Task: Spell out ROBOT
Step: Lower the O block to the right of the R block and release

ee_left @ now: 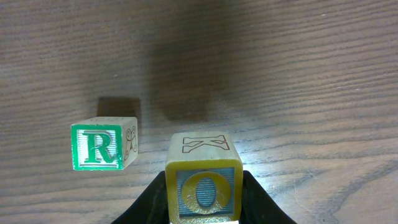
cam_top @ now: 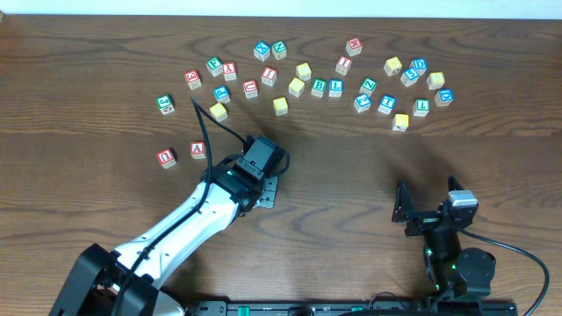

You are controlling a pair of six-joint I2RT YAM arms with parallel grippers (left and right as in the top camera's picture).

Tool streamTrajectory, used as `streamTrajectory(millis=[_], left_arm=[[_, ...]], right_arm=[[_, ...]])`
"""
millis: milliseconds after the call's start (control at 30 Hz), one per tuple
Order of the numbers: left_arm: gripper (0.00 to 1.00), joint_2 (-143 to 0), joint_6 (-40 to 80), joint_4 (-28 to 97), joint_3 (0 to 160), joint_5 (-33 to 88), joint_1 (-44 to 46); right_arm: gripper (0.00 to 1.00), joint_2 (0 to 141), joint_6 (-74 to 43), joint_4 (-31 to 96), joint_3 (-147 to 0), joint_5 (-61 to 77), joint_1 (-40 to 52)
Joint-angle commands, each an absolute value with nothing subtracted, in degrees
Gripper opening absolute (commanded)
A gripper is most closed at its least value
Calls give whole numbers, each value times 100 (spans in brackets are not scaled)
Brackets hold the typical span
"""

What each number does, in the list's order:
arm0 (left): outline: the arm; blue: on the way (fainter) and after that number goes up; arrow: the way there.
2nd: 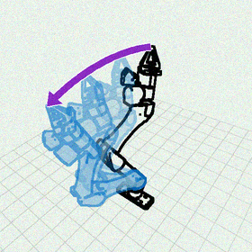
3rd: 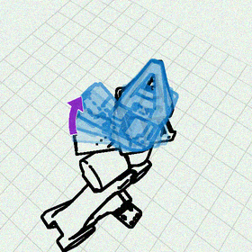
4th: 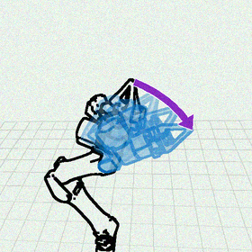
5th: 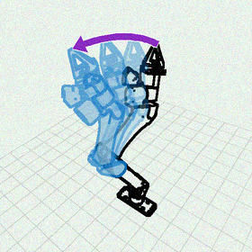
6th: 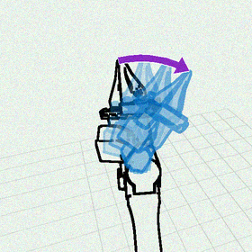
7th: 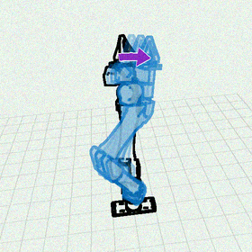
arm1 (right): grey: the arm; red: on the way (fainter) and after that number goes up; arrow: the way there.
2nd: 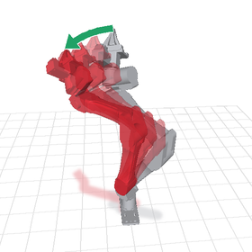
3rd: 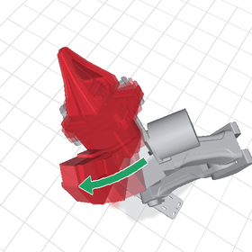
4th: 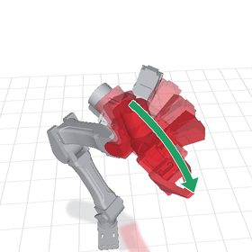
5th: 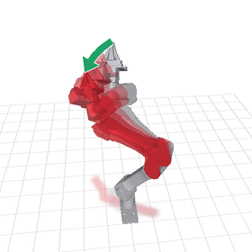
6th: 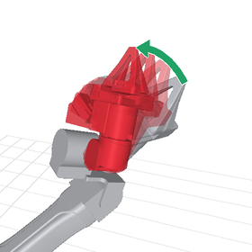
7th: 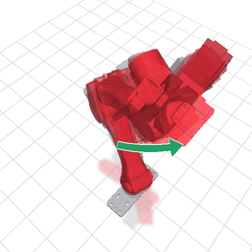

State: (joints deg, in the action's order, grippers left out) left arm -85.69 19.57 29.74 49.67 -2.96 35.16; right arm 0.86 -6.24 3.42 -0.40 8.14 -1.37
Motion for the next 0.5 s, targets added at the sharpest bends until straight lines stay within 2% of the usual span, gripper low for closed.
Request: streamTrajectory(millis=[0, 467], left_arm=[[7, -8488, 2027, 2961, 4858, -353, 3522], [7, -8497, 2021, 2720, 4694, -373, 3507]], right_arm=[[99, 64, -569, 357, -32, 851, -174], [99, 64, -569, 357, -32, 851, -174]])
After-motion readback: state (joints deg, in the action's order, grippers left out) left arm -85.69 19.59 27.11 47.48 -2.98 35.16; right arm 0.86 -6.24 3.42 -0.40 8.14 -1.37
